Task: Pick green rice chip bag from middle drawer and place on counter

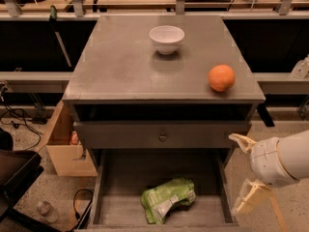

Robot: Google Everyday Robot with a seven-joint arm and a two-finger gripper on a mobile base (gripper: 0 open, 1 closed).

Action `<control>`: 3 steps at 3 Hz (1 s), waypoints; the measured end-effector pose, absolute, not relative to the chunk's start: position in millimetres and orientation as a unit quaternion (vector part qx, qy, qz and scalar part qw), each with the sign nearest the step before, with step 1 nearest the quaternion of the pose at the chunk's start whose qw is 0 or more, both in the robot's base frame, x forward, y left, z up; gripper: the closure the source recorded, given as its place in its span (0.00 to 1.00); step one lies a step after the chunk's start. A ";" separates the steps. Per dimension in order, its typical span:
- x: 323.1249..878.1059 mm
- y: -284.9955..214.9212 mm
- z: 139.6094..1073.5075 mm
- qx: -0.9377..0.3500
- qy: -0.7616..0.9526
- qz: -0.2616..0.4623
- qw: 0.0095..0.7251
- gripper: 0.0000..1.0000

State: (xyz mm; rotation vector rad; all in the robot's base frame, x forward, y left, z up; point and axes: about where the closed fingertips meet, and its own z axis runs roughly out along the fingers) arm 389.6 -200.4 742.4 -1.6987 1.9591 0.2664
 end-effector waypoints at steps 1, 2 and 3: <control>400.0 -164.6 703.8 -0.635 0.726 0.089 0.250 0.00; 407.7 -122.4 632.5 -0.650 0.719 0.093 0.227 0.00; 423.1 -89.4 569.3 -0.662 0.713 0.083 0.215 0.00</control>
Offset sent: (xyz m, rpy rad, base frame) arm 0.0433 0.1270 -0.1985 -0.0954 0.0319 0.0553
